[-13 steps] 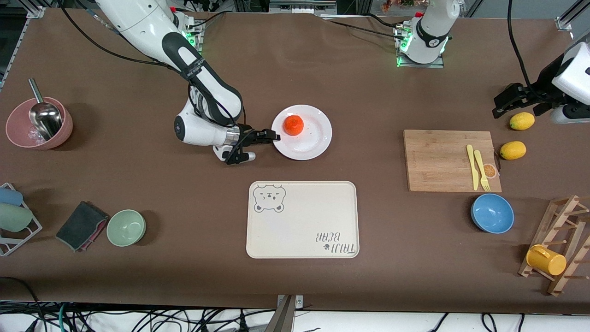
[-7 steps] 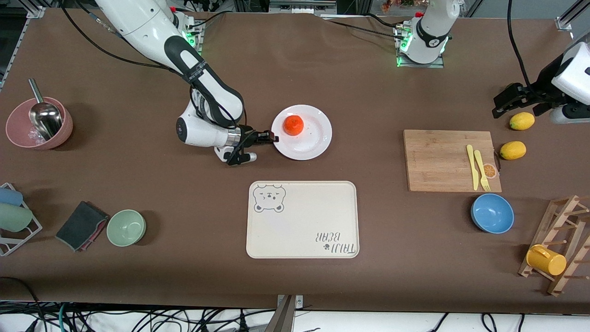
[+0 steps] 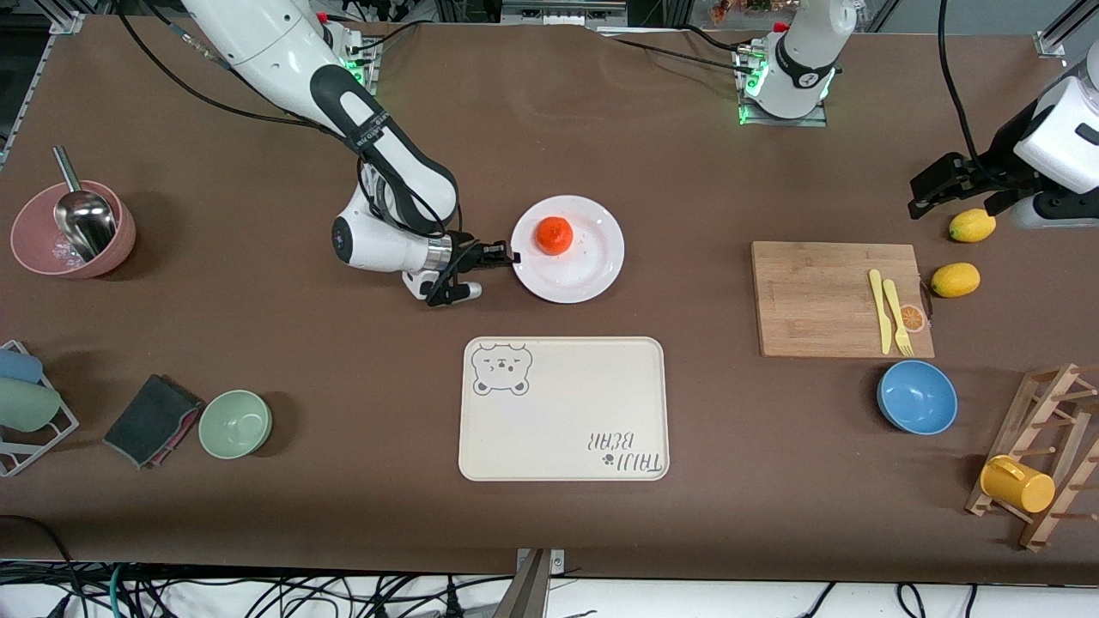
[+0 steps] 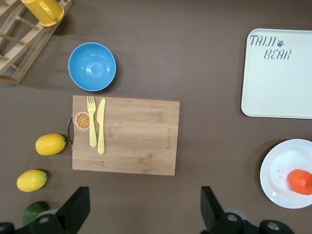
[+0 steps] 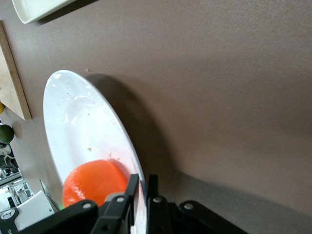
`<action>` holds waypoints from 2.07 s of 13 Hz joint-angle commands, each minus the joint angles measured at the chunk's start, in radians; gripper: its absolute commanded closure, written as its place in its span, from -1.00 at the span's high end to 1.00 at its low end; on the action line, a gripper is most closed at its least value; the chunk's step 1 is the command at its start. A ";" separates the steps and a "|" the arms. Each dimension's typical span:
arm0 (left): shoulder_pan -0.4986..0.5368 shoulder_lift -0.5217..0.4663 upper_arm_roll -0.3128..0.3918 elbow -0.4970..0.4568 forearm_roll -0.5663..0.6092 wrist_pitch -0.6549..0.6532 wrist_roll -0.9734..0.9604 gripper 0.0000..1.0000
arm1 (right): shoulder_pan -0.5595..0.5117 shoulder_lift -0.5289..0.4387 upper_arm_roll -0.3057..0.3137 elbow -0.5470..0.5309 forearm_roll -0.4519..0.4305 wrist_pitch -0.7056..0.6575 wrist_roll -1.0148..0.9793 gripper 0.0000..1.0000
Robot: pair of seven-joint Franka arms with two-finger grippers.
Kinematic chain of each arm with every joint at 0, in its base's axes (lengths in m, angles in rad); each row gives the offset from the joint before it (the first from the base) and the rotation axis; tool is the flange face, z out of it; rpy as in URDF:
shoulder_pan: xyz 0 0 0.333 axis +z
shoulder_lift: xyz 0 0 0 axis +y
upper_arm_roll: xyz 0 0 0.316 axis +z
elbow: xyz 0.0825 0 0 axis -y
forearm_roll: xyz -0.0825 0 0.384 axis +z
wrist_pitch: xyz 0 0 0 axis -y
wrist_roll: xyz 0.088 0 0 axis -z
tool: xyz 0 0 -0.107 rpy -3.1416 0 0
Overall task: Place orange and plate with both arms
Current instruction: 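Close the right gripper on the white plate rim, then slide the plate with the right gripper onto the cream bear tray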
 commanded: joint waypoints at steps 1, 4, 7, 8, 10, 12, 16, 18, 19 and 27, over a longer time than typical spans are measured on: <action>-0.018 0.012 0.016 0.030 0.011 -0.021 0.015 1.00 | 0.018 0.019 0.002 0.015 0.020 0.042 -0.020 -1.00; -0.012 0.012 0.013 0.030 0.008 -0.021 0.010 1.00 | 0.018 0.019 0.002 0.015 0.022 0.056 -0.020 -1.00; -0.016 0.013 0.014 0.030 0.010 -0.021 0.014 1.00 | 0.014 0.019 0.002 0.015 0.022 0.066 -0.026 -1.00; -0.016 0.013 0.014 0.030 0.010 -0.021 0.015 1.00 | 0.011 0.016 0.002 0.015 0.022 0.066 -0.026 -1.00; -0.016 0.015 0.014 0.031 0.010 -0.021 0.014 1.00 | 0.006 0.011 0.002 0.029 0.042 0.066 -0.024 -1.00; -0.016 0.015 0.014 0.031 0.010 -0.021 0.015 1.00 | 0.005 0.010 0.001 0.044 0.071 0.064 -0.024 -1.00; -0.021 0.041 0.016 0.074 0.013 -0.028 0.007 1.00 | -0.027 0.005 -0.002 0.083 0.077 0.058 -0.018 -1.00; -0.021 0.058 0.017 0.099 0.015 -0.041 0.012 1.00 | -0.043 0.005 -0.002 0.095 0.077 0.053 -0.015 -1.00; -0.021 0.058 0.019 0.099 0.016 -0.042 0.012 1.00 | -0.050 0.005 -0.001 0.097 0.077 0.052 -0.015 -1.00; 0.011 0.055 0.014 0.084 0.005 -0.039 0.020 1.00 | -0.090 0.003 -0.002 0.187 0.172 0.006 -0.018 -1.00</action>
